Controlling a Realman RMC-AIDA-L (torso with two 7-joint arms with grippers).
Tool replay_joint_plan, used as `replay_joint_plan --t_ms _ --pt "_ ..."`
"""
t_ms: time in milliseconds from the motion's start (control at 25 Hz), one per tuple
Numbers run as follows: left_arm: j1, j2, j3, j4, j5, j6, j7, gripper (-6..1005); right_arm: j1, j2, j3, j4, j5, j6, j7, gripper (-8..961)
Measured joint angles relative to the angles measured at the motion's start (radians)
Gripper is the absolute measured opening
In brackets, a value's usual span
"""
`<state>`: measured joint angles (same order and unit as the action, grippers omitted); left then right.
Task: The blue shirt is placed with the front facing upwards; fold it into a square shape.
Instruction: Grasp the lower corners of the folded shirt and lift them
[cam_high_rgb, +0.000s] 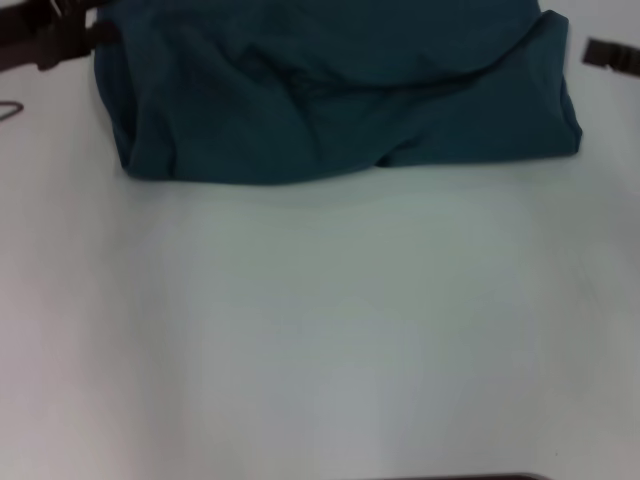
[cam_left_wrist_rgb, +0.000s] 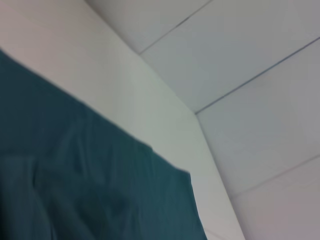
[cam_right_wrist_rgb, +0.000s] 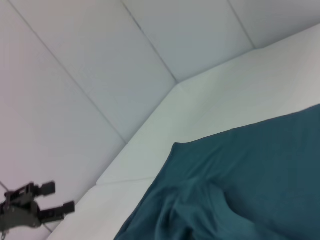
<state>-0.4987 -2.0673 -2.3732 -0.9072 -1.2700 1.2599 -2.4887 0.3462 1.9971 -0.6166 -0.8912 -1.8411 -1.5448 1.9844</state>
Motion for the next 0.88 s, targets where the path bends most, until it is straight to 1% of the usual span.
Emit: replay_joint_plan --t_ms 40,80,120,240,400,520,720,880 --pt "0.009 -0.005 0.003 0.006 0.000 0.005 0.010 907 -0.022 0.008 0.020 0.003 0.002 -0.015 -0.015 612" --pt "0.009 -0.005 0.003 0.006 0.000 0.005 0.010 906 -0.034 0.012 0.035 0.007 0.002 -0.022 -0.022 639" --pt "0.026 -0.011 0.008 0.032 0.005 0.007 0.029 904 -0.047 0.017 0.054 0.017 0.002 -0.029 -0.034 667" --pt "0.041 -0.012 0.008 0.075 0.008 0.007 0.056 902 -0.063 0.021 0.081 0.056 0.000 -0.040 -0.063 748" --pt "0.058 -0.015 0.007 0.114 0.027 -0.008 0.072 902 -0.062 0.022 0.086 0.092 -0.002 -0.043 -0.085 748" --pt "0.060 -0.016 0.010 0.131 0.072 -0.039 0.074 903 -0.052 0.019 0.086 0.103 -0.002 -0.042 -0.087 747" --pt "0.041 -0.029 0.012 0.138 0.170 -0.077 0.100 903 -0.043 0.017 0.087 0.108 -0.001 -0.045 -0.087 747" --pt "0.037 -0.039 0.011 0.139 0.186 -0.116 0.127 902 -0.044 0.019 0.087 0.109 -0.001 -0.045 -0.087 746"
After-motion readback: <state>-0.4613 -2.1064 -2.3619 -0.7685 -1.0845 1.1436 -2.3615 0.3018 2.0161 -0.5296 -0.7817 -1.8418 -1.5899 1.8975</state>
